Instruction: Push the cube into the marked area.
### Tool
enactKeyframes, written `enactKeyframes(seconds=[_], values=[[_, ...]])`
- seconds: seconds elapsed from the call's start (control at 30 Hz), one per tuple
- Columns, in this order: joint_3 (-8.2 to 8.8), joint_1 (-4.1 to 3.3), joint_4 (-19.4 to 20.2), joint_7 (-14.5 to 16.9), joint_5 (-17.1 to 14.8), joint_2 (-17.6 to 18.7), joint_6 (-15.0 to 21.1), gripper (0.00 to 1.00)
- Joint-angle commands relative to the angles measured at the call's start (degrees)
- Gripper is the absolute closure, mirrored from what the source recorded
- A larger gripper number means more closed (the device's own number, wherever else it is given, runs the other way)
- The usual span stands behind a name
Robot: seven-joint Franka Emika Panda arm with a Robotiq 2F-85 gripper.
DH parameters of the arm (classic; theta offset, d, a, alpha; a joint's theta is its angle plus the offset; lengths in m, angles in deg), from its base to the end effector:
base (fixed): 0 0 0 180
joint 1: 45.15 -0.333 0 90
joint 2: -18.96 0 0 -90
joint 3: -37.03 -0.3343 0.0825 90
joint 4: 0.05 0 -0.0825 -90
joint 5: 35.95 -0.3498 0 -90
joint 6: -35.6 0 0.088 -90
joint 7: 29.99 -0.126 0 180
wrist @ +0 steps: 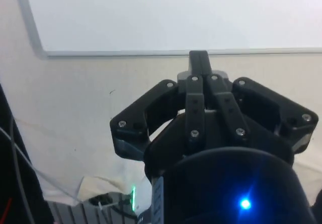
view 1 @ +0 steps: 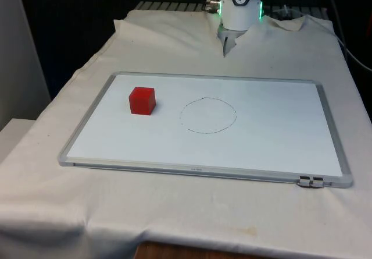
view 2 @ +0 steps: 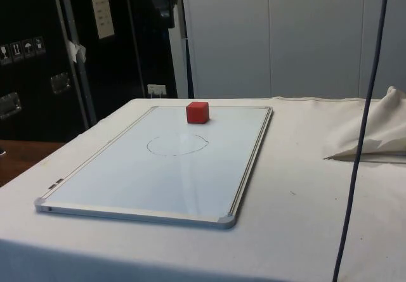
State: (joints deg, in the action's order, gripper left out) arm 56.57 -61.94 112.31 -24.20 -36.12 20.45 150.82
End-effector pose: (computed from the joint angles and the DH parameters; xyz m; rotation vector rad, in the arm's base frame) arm 0.5347 -0.0242 0.4760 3.1324 0.0815 0.0390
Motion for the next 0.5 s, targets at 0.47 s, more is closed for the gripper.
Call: enactKeyframes(seconds=[0.47], values=[[5.39,0.52,3.4,9.2,-2.3,3.2,6.0,1.00]])
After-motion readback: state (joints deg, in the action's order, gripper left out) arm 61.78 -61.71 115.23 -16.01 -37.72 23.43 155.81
